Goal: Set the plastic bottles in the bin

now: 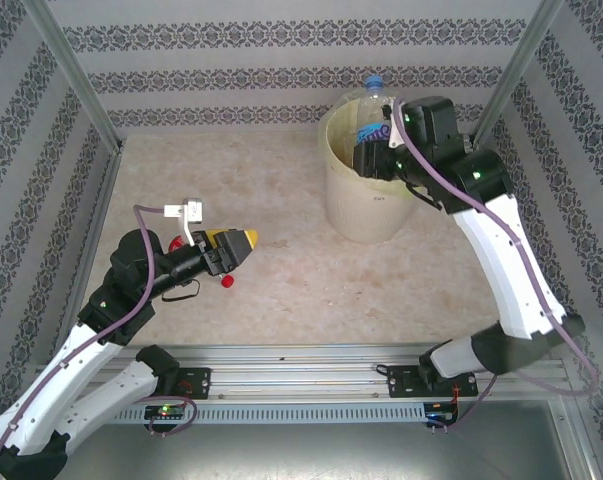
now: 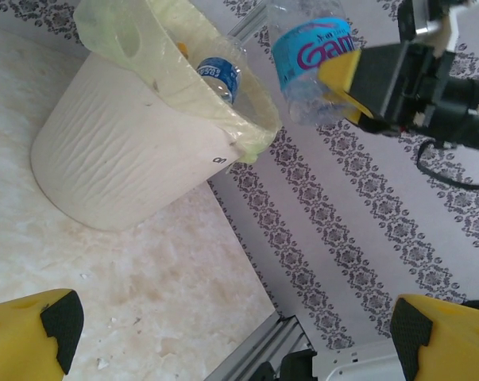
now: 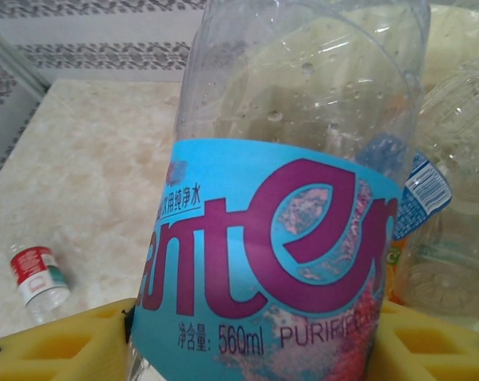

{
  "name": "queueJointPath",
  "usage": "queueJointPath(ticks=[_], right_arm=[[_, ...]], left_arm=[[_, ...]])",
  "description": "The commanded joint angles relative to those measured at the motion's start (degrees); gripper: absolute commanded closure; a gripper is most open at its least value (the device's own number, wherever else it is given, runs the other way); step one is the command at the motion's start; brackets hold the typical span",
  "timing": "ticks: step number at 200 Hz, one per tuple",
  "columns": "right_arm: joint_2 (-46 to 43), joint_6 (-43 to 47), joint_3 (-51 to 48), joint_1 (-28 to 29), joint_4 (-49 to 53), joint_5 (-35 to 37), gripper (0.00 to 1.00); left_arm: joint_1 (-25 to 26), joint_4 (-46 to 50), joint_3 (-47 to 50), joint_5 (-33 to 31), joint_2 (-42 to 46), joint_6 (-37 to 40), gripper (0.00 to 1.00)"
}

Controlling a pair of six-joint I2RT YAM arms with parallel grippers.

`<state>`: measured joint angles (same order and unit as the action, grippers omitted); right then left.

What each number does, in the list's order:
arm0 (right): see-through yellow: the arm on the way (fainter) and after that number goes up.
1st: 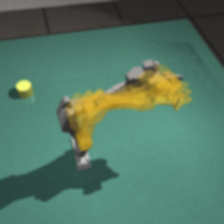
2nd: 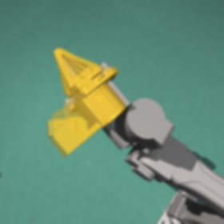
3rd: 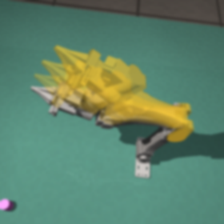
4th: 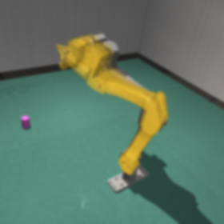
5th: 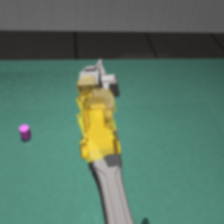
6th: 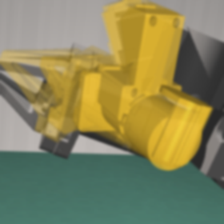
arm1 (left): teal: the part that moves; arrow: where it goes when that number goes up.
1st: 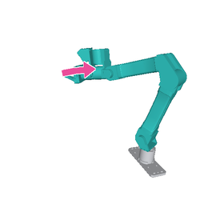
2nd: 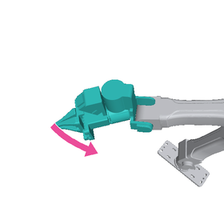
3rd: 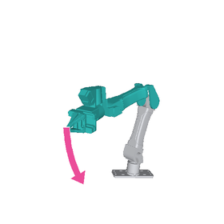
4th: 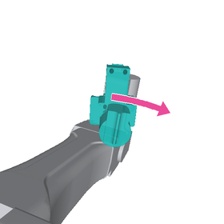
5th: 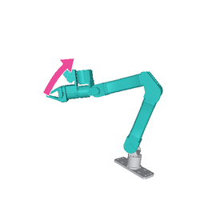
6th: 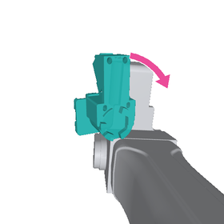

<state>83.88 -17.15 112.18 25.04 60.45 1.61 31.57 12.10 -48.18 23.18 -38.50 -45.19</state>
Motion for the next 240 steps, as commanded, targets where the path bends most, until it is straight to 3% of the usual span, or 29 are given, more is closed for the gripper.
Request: queueJointPath(ticks=[1, 53, 93, 175, 222, 240], right_arm=[[3.7, -1.6, 5.3, -1.3, 5.1, 0.3, 0.38], [10.9, -10.9, 10.9, -3.5, 6.7, -0.1, 0.36], [14.8, -15.1, 14.4, -4.5, 7.3, -1.2, 0.27], [22.9, -15.7, 25.9, -6.6, 12.6, -1.3, 0.14], [21.6, -14.4, 25.6, -6.6, 12.8, -1.1, 0.11], [19.6, -12.7, 24.6, -6.5, 11.2, -2.2, 0.1]], left_arm=[[0.9, 2.5, 1.0, -1.4, 0.6, 1.9, 0.0], [0.9, 4.2, 1.4, -2.3, 0.8, 1.4, 0.0], [0.9, 3.7, 2.9, -2.9, 1.7, -0.2, 0.0], [0.9, 7.9, 3.9, -5.8, 4.1, -1.2, 0.0], [0.9, 9.7, 3.8, -7.0, 4.6, -1.2, 0.0], [0.9, 14.2, 2.9, -11.3, 4.6, -0.8, 0.0]])
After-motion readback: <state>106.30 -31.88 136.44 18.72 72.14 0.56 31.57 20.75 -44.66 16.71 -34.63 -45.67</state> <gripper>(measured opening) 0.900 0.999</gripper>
